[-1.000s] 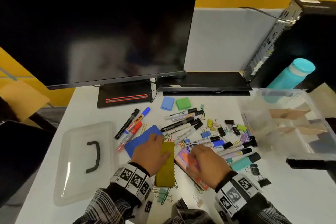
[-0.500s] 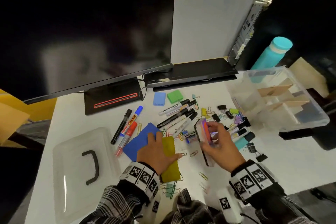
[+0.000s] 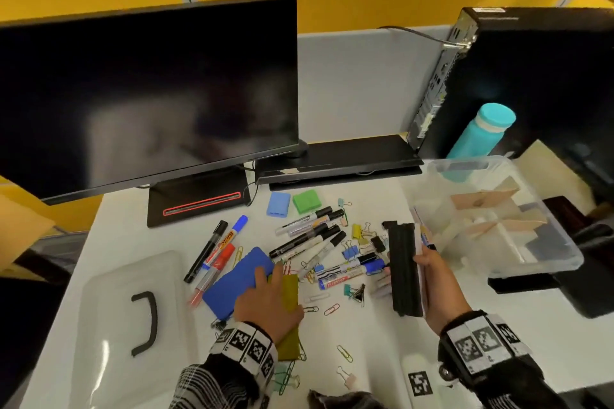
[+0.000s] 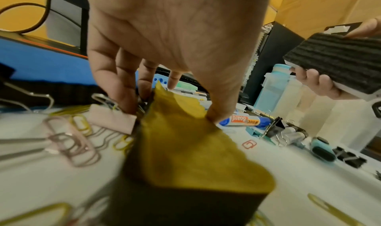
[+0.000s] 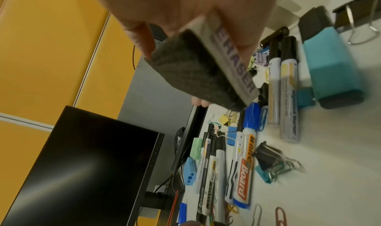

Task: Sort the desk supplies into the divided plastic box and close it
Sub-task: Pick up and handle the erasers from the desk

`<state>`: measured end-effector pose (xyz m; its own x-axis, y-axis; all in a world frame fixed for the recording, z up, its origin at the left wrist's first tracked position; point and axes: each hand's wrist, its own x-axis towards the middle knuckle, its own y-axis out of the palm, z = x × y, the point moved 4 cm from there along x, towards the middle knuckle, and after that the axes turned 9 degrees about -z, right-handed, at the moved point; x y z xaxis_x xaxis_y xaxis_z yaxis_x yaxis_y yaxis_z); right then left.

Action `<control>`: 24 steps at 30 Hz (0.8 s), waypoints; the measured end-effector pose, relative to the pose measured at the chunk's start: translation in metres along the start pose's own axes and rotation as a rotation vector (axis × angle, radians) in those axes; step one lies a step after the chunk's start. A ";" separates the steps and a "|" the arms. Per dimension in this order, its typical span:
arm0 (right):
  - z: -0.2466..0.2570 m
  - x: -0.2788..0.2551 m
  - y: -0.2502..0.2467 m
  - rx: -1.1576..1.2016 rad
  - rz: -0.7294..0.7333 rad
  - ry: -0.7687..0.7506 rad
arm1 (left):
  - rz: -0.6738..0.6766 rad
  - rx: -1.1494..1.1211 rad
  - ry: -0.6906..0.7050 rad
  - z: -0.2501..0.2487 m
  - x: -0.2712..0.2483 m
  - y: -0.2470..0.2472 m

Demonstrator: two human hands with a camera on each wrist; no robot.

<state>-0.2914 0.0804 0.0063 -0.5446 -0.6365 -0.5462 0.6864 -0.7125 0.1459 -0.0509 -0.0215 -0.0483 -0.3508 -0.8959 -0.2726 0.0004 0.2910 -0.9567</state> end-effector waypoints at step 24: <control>0.010 0.002 0.043 -0.505 0.296 -0.163 | -0.098 -1.580 -0.233 0.050 -0.026 -0.053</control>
<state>-0.2675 0.0451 0.0196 -0.3349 -0.8518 -0.4028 0.9421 -0.2952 -0.1589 0.0046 -0.0305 0.0041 -0.1472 -0.9173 -0.3699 -0.9891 0.1386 0.0499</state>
